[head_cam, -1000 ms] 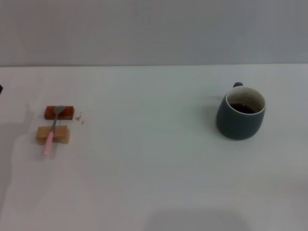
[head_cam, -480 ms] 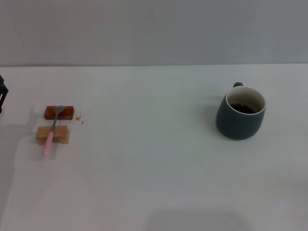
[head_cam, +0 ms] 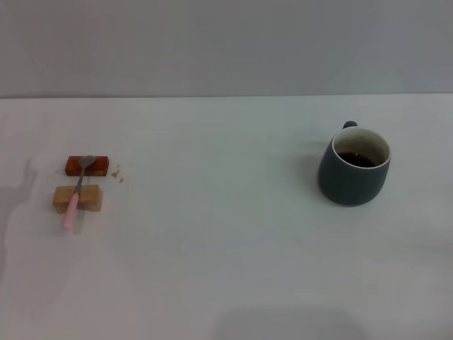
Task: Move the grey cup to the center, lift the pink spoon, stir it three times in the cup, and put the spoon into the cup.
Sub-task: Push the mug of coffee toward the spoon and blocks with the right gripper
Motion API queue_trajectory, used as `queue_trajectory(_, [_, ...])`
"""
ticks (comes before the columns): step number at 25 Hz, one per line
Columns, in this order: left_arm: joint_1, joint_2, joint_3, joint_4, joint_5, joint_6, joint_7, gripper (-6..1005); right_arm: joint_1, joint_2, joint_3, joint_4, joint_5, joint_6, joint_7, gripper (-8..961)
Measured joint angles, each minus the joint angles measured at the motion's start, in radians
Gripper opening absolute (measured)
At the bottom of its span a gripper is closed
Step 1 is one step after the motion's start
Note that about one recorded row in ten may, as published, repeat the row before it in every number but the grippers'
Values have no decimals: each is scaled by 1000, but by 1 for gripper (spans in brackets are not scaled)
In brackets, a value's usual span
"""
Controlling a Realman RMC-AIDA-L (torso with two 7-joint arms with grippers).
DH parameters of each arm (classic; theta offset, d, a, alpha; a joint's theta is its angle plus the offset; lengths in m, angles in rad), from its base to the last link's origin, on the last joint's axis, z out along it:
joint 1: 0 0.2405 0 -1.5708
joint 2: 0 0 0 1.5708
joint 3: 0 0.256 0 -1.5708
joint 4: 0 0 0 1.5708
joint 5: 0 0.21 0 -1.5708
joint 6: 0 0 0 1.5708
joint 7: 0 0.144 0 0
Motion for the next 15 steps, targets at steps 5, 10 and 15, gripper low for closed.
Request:
queue_trajectory(5, [-7, -1, -8, 6, -1, -22, 3, 810, 134, -3, 101, -66, 1, 184, 0, -1])
queue_trajectory(10, [-7, 1, -12, 6, -26, -49, 6, 810, 287, -9, 123, -138, 1, 412, 0, -1])
queue_trajectory(15, [1, 0, -12, 5, -38, -46, 6, 810, 347, -4, 108, -125, -10, 509, -4, -2])
